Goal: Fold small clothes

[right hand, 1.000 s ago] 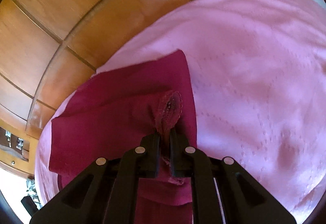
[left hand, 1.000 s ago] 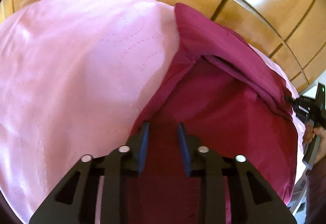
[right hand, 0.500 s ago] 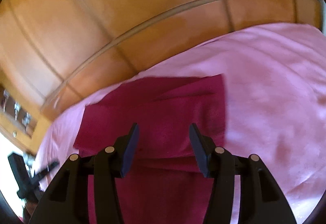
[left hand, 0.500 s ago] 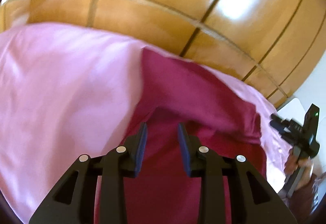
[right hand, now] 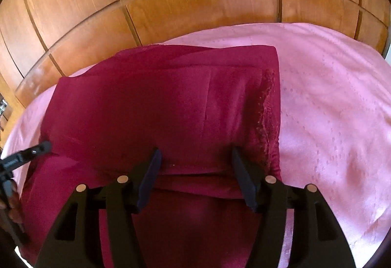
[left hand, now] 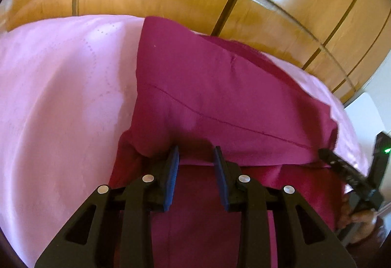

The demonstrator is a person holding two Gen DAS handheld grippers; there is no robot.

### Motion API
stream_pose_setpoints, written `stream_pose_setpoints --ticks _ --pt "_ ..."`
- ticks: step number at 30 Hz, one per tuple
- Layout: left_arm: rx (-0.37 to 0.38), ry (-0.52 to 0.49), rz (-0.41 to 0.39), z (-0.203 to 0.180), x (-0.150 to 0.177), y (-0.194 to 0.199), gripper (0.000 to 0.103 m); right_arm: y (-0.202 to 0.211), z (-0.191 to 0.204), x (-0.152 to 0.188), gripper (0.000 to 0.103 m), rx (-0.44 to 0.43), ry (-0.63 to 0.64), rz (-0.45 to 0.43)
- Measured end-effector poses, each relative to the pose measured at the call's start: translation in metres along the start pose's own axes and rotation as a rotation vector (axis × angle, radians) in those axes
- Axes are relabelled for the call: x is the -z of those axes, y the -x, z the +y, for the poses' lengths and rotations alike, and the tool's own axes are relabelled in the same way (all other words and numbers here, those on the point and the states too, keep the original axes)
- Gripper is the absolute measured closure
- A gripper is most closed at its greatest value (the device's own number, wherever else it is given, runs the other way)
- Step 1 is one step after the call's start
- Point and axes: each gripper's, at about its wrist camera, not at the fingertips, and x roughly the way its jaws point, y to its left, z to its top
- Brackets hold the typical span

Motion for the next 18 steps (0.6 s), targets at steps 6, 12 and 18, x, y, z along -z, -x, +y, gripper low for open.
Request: stream_pose_setpoints --ticks 6,12,18 --pt "0.015 0.040 -0.131 0.008 -0.021 0.038 0.064 0.012 0.003 -0.013 0.037 -0.004 -0.001 0.000" --pt "-0.058 -0.032 -0.148 -0.013 -0.053 0.019 0.063 0.022 0.010 -0.043 0.034 -0.045 -0.029 -0.065" --pt "-0.166 -0.099 -0.063 -0.012 -0.055 -0.025 0.064 -0.017 0.015 -0.061 0.034 0.005 -0.014 -0.004"
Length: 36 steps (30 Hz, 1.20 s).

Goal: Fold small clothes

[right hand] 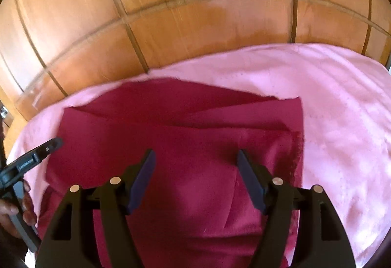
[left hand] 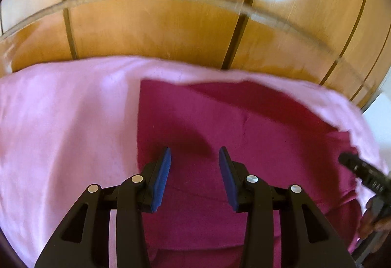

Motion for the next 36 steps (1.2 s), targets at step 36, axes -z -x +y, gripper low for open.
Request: stream_pose_setpoints --ticks 36 --pt "-0.051 0.044 -0.101 0.022 0.110 0.112 0.048 0.055 0.011 0.071 0.008 0.039 0.104 0.002"
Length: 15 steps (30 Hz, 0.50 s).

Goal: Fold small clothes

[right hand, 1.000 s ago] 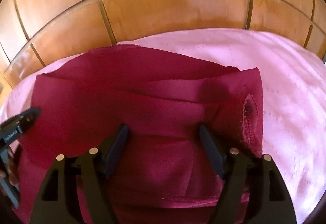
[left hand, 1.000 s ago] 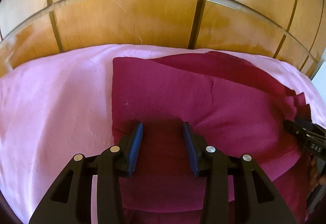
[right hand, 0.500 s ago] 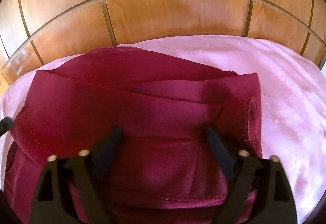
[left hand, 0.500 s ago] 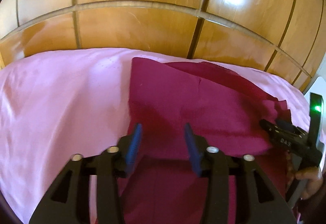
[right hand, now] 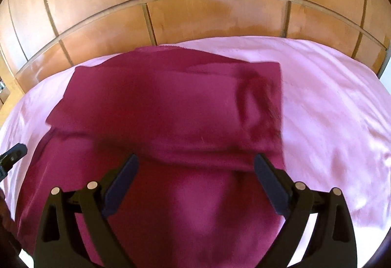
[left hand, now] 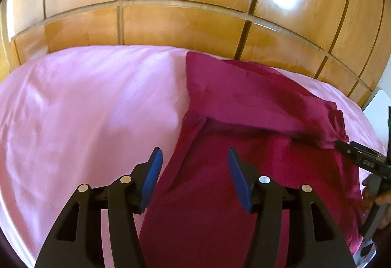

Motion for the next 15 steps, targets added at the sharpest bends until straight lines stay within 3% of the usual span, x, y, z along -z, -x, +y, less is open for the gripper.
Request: stream_pose_setpoints --ticks 9,15 --pt "-0.017 0.026 0.036 0.029 0.038 0.021 0.048 0.036 -0.031 0.052 0.008 0.014 -0.029 0.078" --pt "0.064 0.097 0.114 0.075 0.067 0.042 0.049 0.053 -0.045 0.096 0.008 -0.093 -0.086 0.182"
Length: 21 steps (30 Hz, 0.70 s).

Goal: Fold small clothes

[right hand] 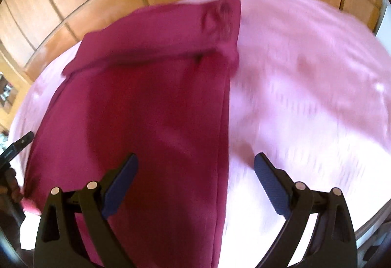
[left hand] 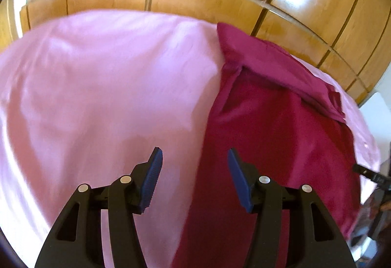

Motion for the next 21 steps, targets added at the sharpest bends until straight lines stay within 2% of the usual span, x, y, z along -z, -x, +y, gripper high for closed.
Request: stream_pose_setpoints --ticks 3,6,9,10,11,12,14,15,16,17,21 --pt "0.089 0.043 0.042 0.019 0.019 0.014 0.049 0.007 0.000 0.024 0.008 -0.061 -0.013 0.042" --pt "0.137 0.048 0.060 0.027 0.036 0.027 0.049 0.017 0.004 0.043 0.011 -0.109 0.003 0.083" --pt "0.176 0.048 0.082 0.025 0.050 0.037 0.052 0.025 0.006 0.057 0.025 -0.153 0.015 0.134" --pt "0.187 0.040 0.092 0.022 0.054 0.039 0.056 0.027 0.007 0.062 0.032 -0.162 0.022 0.150" --pt "0.195 0.021 0.109 0.018 0.058 0.039 0.057 0.028 0.008 0.066 0.042 -0.171 0.025 0.163" --pt "0.188 0.008 0.117 0.014 0.060 0.038 0.058 0.028 0.008 0.069 0.047 -0.177 0.025 0.170" --pt "0.168 -0.015 0.135 0.011 0.061 0.034 0.072 0.025 0.008 0.073 0.068 -0.176 0.022 0.179" --pt "0.169 -0.022 0.150 0.008 0.061 0.033 0.087 0.024 0.009 0.072 0.075 -0.177 0.025 0.186" --pt "0.187 -0.020 0.155 0.008 0.061 0.035 0.094 0.025 0.009 0.072 0.089 -0.185 0.029 0.191" --pt "0.207 -0.018 0.155 0.007 0.059 0.035 0.094 0.027 0.009 0.071 0.094 -0.204 0.028 0.188" --pt "0.323 -0.018 0.121 0.001 0.048 0.053 0.096 0.045 0.006 0.050 0.095 -0.319 -0.005 0.134"
